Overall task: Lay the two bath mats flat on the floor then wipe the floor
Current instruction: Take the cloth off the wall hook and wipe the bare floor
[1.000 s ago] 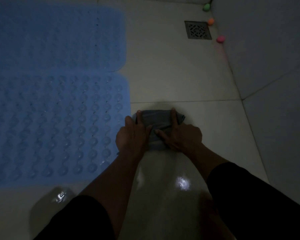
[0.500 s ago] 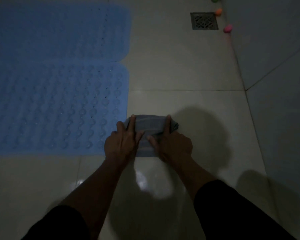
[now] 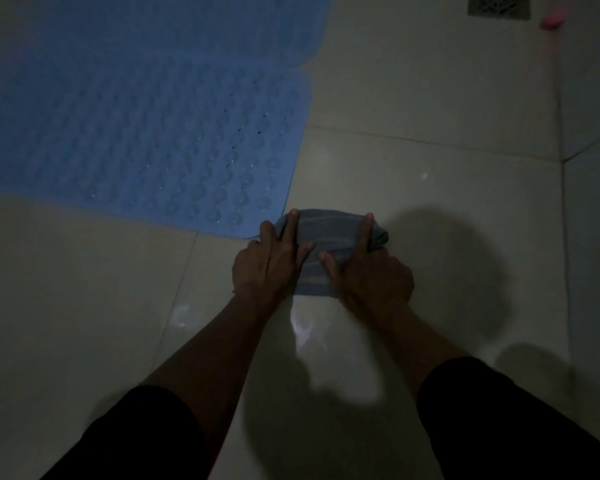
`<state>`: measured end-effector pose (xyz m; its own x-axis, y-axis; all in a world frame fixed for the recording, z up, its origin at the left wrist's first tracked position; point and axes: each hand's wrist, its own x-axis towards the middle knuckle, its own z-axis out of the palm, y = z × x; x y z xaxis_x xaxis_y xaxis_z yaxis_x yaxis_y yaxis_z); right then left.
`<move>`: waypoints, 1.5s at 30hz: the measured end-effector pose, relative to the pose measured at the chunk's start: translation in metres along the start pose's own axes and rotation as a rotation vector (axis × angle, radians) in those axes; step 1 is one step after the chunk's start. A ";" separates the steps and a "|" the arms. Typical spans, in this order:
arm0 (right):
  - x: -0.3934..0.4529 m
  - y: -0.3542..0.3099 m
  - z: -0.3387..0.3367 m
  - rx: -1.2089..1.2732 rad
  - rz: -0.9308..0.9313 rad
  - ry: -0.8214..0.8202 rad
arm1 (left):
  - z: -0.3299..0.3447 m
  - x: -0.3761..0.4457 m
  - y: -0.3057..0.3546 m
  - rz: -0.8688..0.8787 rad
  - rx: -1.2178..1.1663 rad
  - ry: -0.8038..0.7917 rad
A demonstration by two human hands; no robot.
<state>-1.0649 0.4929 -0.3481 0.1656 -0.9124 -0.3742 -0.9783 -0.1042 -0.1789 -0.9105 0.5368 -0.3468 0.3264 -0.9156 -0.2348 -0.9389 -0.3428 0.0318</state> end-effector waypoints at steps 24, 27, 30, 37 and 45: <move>-0.105 -0.005 0.038 -0.147 -0.089 0.069 | 0.022 -0.110 -0.033 0.000 -0.083 0.019; -0.095 -0.004 0.046 -0.260 -0.301 0.283 | 0.013 -0.117 -0.040 0.007 -0.109 0.080; -0.080 -0.009 0.047 -0.234 -0.440 0.370 | 0.007 -0.123 -0.052 -0.074 -0.175 0.135; -0.068 -0.067 0.032 -0.284 -0.531 0.114 | 0.024 -0.126 -0.089 -0.322 -0.271 0.110; -0.042 -0.117 0.051 -0.329 -0.699 0.165 | 0.027 -0.116 -0.131 -0.447 -0.281 0.120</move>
<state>-0.9509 0.5633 -0.3580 0.7600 -0.6368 -0.1295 -0.6453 -0.7631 -0.0347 -0.8286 0.6939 -0.3494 0.7133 -0.6793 -0.1727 -0.6451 -0.7326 0.2171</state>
